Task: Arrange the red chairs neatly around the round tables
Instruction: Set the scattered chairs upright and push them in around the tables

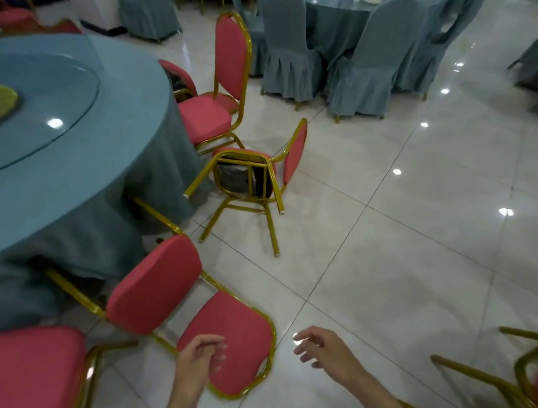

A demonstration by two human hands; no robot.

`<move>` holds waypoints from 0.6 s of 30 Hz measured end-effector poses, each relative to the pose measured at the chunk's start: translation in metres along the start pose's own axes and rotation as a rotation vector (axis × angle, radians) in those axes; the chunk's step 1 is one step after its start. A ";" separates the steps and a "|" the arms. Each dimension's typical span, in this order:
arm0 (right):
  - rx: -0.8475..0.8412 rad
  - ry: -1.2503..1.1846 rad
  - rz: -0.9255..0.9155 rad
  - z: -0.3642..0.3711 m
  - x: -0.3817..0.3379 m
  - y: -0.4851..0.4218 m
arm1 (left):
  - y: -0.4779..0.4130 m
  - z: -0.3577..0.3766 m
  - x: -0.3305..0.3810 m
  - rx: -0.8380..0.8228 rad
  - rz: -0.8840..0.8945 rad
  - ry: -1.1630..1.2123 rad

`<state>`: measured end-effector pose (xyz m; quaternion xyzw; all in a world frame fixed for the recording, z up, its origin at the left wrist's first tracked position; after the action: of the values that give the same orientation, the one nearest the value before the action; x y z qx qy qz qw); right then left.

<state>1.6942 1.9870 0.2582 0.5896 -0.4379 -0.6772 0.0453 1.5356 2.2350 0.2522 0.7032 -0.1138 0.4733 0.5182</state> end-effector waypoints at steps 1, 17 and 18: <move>-0.002 0.000 0.003 -0.003 0.006 -0.004 | 0.003 0.002 -0.003 0.016 0.004 0.009; -0.067 -0.041 0.087 0.045 0.089 -0.081 | 0.007 -0.052 -0.079 0.147 -0.015 0.005; -0.065 -0.037 0.078 0.049 0.094 -0.091 | -0.001 -0.055 -0.086 0.153 0.000 0.005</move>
<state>1.6668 2.0147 0.1240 0.5578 -0.4390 -0.6996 0.0827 1.4612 2.2538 0.1851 0.7394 -0.0760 0.4825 0.4634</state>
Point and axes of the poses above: each hand's wrist, its own y-axis away from the middle knuckle, its own z-axis out of the palm, x = y × z, the point moved 6 cm from there along -y, towards the middle knuckle, and after that the axes turned 11 degrees about -x, right-handed, at the moved point
